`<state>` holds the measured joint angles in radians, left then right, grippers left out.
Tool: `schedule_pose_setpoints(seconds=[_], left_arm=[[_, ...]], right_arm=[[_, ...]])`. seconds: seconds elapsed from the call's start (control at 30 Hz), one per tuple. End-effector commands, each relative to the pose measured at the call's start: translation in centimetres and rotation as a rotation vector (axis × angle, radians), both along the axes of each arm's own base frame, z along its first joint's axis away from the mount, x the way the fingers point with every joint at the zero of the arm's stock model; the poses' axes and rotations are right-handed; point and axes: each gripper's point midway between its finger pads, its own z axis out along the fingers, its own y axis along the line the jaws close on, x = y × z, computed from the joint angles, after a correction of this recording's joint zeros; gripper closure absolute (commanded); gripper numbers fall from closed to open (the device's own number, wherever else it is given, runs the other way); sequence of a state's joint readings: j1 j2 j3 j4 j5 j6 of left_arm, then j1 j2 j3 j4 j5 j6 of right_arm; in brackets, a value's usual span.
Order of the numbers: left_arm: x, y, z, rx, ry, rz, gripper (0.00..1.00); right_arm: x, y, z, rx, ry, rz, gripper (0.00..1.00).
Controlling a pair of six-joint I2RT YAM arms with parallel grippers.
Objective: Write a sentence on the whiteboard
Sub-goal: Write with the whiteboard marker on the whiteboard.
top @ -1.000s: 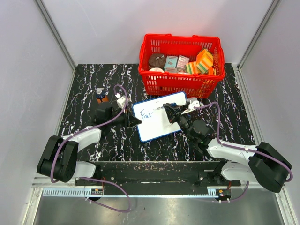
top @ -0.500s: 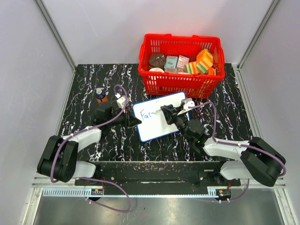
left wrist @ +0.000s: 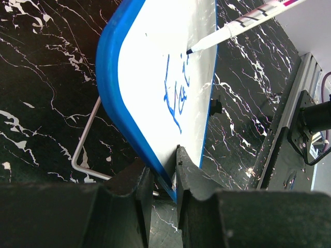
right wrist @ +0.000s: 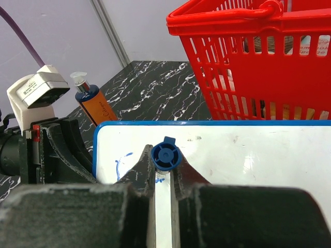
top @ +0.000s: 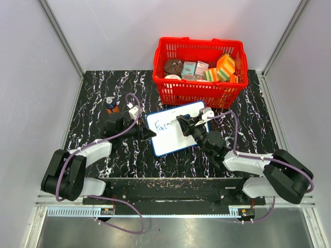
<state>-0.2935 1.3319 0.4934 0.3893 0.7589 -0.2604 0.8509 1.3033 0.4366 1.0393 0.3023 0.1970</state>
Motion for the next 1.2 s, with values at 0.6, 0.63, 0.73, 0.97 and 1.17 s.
schedule_pose_setpoints(seconds=[0.6,0.63,0.73,0.97,1.17], left_arm=[[2.2,1.3,-0.6,0.107,-0.129,0.048,1.00],[2.2,1.3,-0.6,0.107,-0.129,0.048,1.00],[2.2,1.3,-0.6,0.107,-0.129,0.048,1.00],[2.2,1.2,-0.6,0.106,-0.129,0.045,1.00],[2.2,1.3,-0.6,0.106,-0.129,0.047,1.00]], right_arm=[[0.2,-0.1,1.2,0.033,-0.029,-0.017,1.00],[0.2,-0.1,1.2,0.034,-0.030,-0.017,1.00],[0.2,-0.3,1.0,0.034,-0.025,-0.019,1.00],[0.0,-0.3,0.7,0.024,-0.017,-0.015,1.00],[-0.2,-0.3,0.4,0.026,-0.007,-0.005,1.00]])
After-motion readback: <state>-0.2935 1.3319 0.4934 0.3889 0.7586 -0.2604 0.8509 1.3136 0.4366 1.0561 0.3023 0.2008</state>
